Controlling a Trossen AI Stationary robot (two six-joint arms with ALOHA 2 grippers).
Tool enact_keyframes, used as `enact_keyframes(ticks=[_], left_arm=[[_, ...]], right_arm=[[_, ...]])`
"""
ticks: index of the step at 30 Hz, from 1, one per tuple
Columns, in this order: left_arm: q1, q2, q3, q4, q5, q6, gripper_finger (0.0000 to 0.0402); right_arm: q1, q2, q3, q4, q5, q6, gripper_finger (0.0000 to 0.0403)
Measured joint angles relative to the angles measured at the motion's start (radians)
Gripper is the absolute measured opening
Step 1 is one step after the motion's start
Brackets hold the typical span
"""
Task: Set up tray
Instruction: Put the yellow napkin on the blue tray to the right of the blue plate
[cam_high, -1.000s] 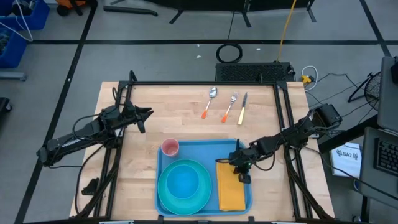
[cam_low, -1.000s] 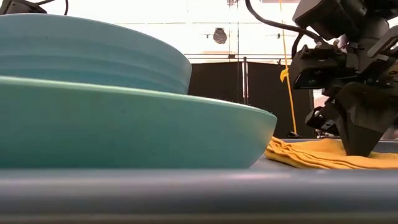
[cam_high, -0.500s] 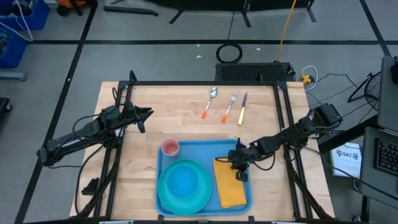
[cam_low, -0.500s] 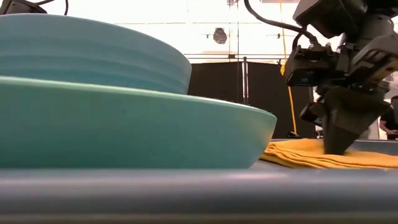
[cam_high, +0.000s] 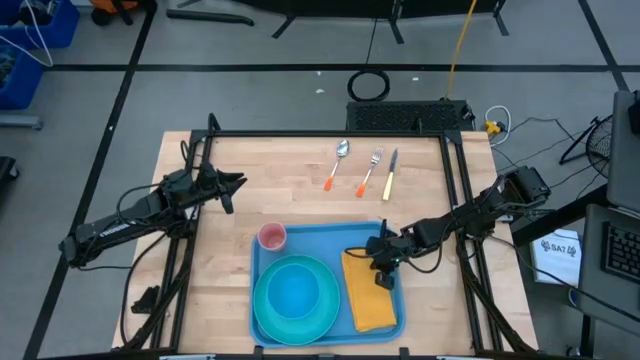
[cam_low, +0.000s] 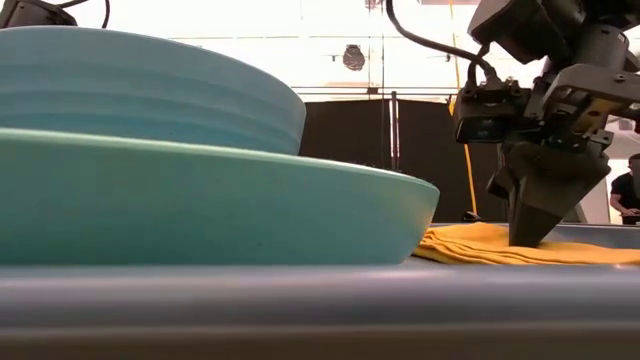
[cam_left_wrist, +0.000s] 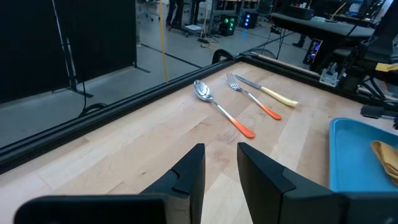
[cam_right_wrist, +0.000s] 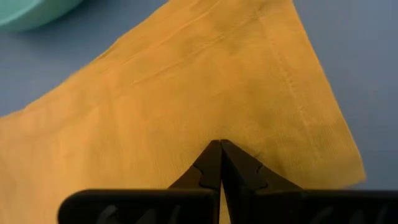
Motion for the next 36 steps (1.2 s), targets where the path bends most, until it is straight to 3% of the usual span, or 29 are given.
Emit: enact_keyframes(ticks=[11, 26, 36], left_arm=[[0.0, 0.0, 0.0, 0.0, 0.0, 0.0, 0.0097], [0.0, 0.0, 0.0, 0.0, 0.0, 0.0, 0.0097], [0.0, 0.0, 0.0, 0.0, 0.0, 0.0, 0.0097]], right_arm=[[-0.003, 0.0, 0.0, 0.003, 0.083, 0.099, 0.0], [-0.003, -0.004, -0.001, 0.079, 0.078, 0.069, 0.0001], [-0.003, -0.017, -0.001, 0.081, 0.069, 0.089, 0.0074]])
